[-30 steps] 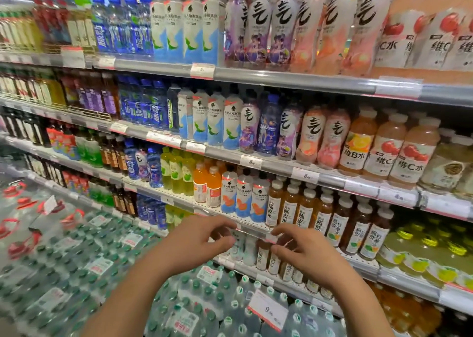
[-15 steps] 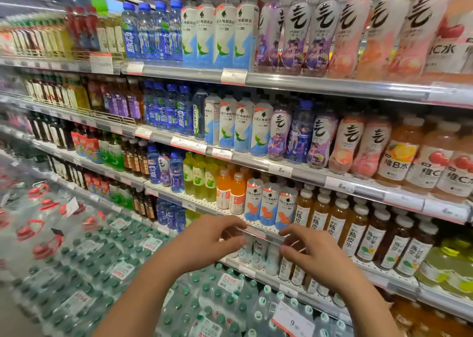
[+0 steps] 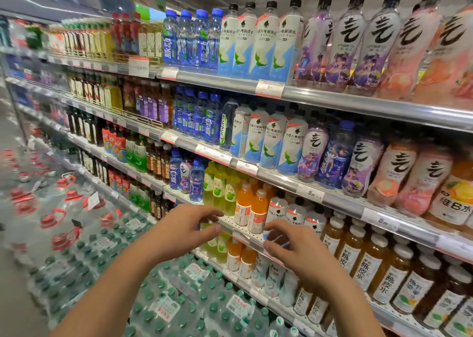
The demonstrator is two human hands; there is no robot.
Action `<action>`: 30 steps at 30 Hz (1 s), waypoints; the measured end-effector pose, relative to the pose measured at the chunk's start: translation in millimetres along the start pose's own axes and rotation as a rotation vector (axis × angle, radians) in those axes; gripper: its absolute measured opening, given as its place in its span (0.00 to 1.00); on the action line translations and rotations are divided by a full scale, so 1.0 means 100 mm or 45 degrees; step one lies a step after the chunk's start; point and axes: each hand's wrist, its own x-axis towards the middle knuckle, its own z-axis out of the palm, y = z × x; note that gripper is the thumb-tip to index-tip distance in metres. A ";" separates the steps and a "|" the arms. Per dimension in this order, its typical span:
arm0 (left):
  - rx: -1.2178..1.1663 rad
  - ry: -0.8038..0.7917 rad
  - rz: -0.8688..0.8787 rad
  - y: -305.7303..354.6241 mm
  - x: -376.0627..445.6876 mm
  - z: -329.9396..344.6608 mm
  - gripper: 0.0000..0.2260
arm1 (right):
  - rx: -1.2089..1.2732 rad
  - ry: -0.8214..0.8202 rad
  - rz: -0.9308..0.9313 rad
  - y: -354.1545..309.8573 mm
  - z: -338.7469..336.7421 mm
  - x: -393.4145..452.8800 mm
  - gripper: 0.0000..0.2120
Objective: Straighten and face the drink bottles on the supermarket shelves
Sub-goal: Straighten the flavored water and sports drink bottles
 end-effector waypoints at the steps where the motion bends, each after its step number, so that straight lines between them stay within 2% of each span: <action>1: 0.015 0.013 0.000 -0.11 0.06 -0.06 0.18 | 0.009 0.006 -0.011 -0.04 0.02 0.11 0.18; 7: 0.106 0.124 0.040 -0.95 0.57 -0.43 0.17 | -0.003 0.053 -0.010 -0.30 0.23 0.83 0.15; 11: 0.143 0.103 0.041 -1.65 1.02 -0.59 0.17 | 0.014 0.117 0.070 -0.45 0.45 1.28 0.16; 18: 0.183 -0.051 -0.057 -2.79 1.92 -0.66 0.32 | -0.021 0.175 0.287 -0.64 0.65 1.82 0.15; 23: 0.050 -0.112 -0.215 -3.58 2.48 -0.59 0.28 | -0.031 0.233 0.364 -0.69 0.85 2.07 0.13; 30: -0.092 -0.062 -0.246 -4.12 3.25 -0.34 0.34 | -0.067 0.256 0.561 -0.70 0.96 2.12 0.09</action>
